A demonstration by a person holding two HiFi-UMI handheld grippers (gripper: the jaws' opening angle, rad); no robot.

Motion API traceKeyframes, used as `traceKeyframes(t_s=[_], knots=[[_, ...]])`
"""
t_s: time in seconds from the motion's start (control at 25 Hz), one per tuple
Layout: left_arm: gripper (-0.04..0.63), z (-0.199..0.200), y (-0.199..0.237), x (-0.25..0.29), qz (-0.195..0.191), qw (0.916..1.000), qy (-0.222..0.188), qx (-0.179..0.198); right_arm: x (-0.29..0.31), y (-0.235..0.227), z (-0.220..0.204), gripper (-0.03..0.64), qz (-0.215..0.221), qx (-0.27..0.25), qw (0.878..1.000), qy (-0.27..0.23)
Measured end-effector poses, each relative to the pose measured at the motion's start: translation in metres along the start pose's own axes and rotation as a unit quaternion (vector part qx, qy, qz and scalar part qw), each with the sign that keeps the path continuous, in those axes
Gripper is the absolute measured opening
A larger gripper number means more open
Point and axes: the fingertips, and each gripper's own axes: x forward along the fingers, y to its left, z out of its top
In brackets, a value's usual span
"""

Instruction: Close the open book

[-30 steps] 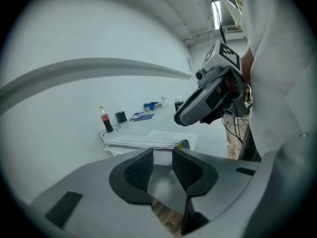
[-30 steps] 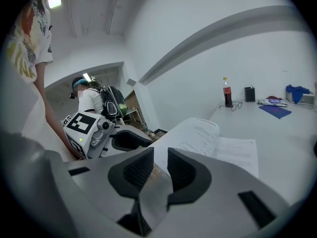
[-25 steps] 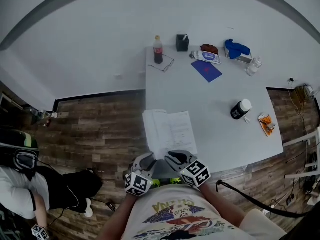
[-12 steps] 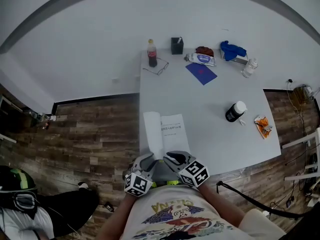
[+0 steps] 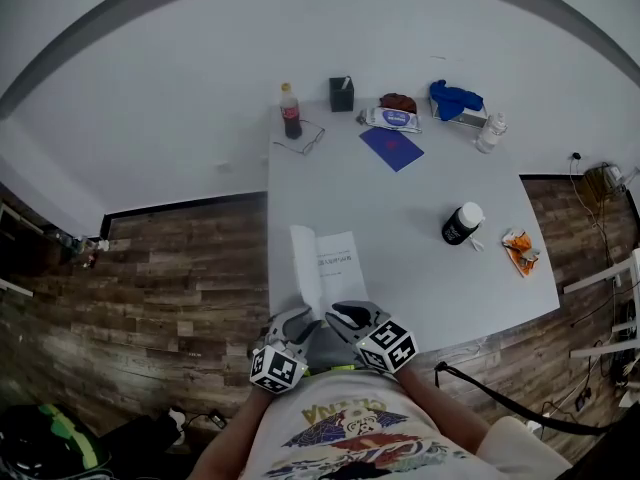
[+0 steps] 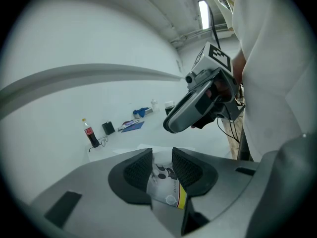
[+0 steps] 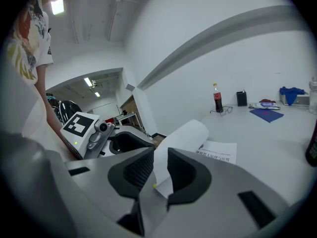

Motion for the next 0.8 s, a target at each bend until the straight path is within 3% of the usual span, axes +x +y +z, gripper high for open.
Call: traceKeyframes(t_s=[0.16,0.44,0.8], knots=[[0.115,0.006,-0.003,0.007,-0.012,0.9998,0.001,0.015,-0.003,-0.008,0.004,0.084,-0.007,-0.003,1.0,-0.006],[0.115,0.023,-0.022,0.021,-0.052,0.9949,0.0,0.086,-0.008,-0.021,0.01,0.084,-0.021,-0.006,1.0,-0.017],[0.115,0.043,-0.025,0.024,-0.061,0.9939,-0.027,0.088,-0.012,-0.026,0.021,0.084,-0.022,-0.003,0.999,-0.038]])
